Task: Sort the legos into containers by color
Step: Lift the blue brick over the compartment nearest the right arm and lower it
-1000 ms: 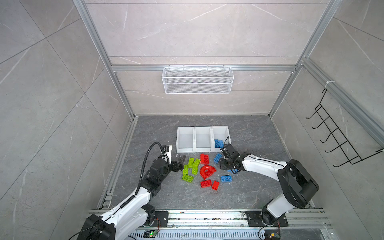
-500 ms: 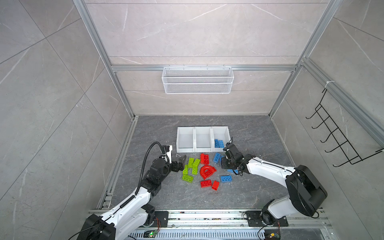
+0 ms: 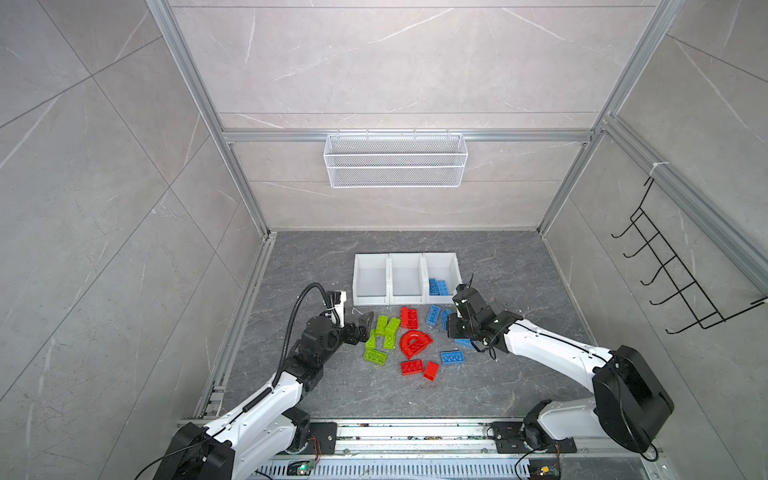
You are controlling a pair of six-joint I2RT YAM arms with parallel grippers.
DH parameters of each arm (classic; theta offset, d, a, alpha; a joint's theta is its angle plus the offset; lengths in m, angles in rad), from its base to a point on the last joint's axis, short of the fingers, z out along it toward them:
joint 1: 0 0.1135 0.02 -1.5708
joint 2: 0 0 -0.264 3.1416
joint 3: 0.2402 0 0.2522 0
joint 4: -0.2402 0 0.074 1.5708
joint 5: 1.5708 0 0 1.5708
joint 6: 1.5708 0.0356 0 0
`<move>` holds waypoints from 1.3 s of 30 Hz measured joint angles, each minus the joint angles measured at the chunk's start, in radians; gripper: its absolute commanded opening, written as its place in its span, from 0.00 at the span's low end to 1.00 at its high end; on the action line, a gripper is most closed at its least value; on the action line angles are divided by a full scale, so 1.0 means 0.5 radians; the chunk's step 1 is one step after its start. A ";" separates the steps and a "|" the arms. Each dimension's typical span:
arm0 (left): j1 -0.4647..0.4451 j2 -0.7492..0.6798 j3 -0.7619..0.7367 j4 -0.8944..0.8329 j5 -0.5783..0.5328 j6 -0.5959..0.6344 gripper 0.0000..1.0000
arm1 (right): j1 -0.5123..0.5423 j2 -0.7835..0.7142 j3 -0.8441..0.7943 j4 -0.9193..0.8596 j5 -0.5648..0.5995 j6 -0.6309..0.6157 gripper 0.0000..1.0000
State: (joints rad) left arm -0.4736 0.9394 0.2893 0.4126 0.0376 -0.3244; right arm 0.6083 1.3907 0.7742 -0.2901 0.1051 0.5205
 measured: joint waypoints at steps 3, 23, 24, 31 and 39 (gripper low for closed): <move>0.000 0.000 0.000 0.000 0.000 0.000 1.00 | 0.000 0.000 -0.008 -0.002 0.000 -0.001 0.23; -0.008 -0.038 0.000 -0.004 -0.008 0.002 1.00 | -0.239 0.453 0.929 -0.159 -0.023 -0.344 0.22; -0.008 -0.041 0.000 -0.004 -0.011 0.002 1.00 | -0.252 0.491 0.950 -0.159 -0.031 -0.356 0.22; -0.008 -0.047 0.000 -0.005 -0.018 0.002 1.00 | -0.336 0.631 0.964 -0.156 -0.060 -0.374 0.23; -0.008 -0.047 0.000 -0.008 -0.018 0.003 1.00 | -0.344 0.806 0.973 -0.091 -0.084 -0.401 0.24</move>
State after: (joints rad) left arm -0.4774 0.9157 0.2893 0.4088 0.0288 -0.3229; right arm 0.4362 1.7939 1.2606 -0.3355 0.0631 0.3202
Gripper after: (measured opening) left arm 0.996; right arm 0.236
